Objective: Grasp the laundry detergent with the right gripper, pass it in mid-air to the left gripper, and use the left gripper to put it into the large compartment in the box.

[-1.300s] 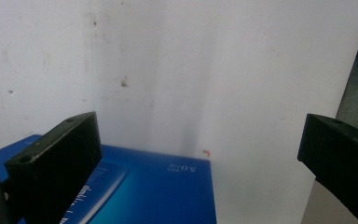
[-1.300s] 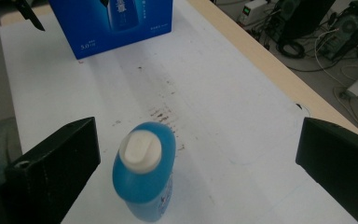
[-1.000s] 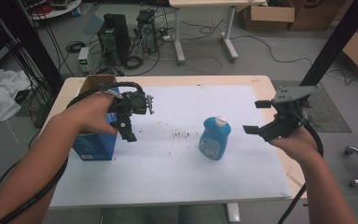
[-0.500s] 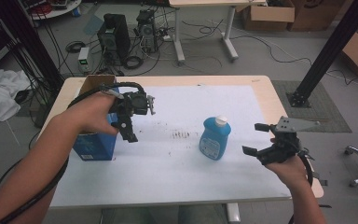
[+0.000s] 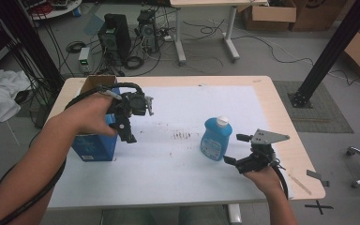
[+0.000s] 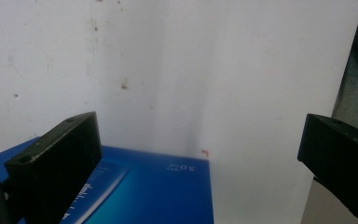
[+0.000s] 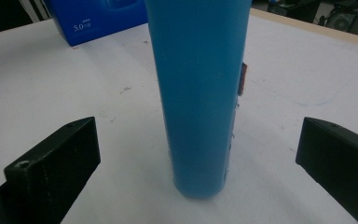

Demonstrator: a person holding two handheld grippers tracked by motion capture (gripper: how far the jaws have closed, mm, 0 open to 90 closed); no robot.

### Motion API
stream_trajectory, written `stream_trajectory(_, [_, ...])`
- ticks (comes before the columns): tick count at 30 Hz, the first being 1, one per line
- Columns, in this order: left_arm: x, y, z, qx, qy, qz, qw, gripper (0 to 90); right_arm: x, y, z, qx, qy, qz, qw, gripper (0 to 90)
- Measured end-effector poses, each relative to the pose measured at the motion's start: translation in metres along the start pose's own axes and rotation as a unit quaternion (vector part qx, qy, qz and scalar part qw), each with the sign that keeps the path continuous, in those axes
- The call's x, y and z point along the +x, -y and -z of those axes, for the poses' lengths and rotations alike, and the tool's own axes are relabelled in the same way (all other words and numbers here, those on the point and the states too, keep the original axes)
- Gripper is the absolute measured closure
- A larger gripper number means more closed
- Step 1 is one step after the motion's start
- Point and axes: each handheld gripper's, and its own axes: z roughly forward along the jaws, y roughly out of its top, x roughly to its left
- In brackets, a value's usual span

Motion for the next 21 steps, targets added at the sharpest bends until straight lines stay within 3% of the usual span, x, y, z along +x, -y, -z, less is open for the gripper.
stream_trajectory(21, [-0.003,0.000,0.002,-0.003,-0.003,-0.007,1.0000,0.1,-0.003,0.009,-0.045,-0.016,0.011,-0.004,0.9998,0.0])
